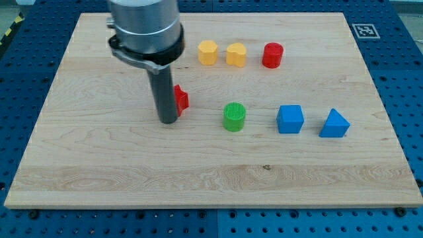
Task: Move red star to the center
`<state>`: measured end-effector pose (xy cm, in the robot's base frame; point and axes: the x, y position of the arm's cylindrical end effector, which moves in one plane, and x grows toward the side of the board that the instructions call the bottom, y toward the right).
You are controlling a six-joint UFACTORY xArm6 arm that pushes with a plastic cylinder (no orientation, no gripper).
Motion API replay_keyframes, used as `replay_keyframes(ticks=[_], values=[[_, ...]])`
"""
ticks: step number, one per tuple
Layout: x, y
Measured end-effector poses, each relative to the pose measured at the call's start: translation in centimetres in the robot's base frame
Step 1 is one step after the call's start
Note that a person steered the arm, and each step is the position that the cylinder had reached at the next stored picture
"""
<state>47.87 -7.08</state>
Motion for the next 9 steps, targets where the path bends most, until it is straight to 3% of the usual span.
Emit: replay_keyframes(ticks=[5,9], values=[[-6.4,-3.6],[-5.5,6.2]])
